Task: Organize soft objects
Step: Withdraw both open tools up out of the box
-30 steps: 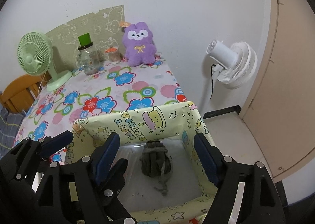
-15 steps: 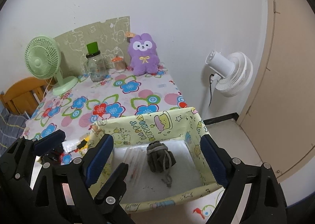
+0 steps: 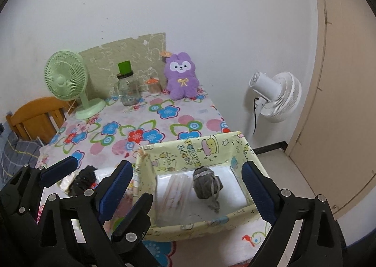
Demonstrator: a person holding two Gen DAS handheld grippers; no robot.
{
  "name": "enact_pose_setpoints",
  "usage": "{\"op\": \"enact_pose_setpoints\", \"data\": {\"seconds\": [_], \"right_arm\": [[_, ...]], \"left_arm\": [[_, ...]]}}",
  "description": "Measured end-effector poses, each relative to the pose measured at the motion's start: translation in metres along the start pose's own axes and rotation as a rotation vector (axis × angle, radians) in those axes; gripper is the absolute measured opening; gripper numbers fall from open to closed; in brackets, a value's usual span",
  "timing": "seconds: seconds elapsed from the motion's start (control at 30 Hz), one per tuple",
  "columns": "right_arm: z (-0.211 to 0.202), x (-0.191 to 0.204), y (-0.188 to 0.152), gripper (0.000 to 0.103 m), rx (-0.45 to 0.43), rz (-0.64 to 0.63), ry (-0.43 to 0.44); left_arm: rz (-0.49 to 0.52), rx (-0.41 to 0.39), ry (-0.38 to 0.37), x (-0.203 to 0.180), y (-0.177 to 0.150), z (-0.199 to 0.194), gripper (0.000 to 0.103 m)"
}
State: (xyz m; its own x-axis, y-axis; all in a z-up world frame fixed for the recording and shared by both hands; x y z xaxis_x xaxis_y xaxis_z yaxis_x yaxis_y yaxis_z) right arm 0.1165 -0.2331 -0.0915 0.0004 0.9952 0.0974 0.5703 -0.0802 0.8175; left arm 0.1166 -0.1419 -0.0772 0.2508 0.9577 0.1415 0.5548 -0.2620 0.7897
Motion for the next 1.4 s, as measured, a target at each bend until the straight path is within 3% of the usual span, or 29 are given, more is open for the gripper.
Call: {"op": "enact_pose_setpoints", "data": {"seconds": [0.57,1.4], "right_arm": [[-0.023,0.047,-0.004,0.099,-0.045,-0.034,0.016],[0.011,0.104,-0.031,0.101,-0.029,-0.061,0.077]], "left_arm": [[-0.037,-0.032,0.040,0.043,-0.014,-0.027,0.099],[-0.090,0.007,0.119,0.099,-0.056,-0.008,0.099]]}}
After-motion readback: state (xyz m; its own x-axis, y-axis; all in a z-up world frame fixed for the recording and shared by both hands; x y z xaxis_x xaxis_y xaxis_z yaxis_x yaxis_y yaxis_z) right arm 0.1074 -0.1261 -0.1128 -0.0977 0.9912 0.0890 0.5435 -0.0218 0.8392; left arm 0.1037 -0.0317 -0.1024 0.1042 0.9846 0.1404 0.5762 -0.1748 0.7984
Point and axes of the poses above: each gripper's, at about its wrist camera, not at the fingertips, and z roughly the way its jaws point, x to its left, y to its top, the point moved 6 cm from there along z, roughly the way its jaws point, and after that the axes turned 8 degrees about y, right-handed, at the moved point
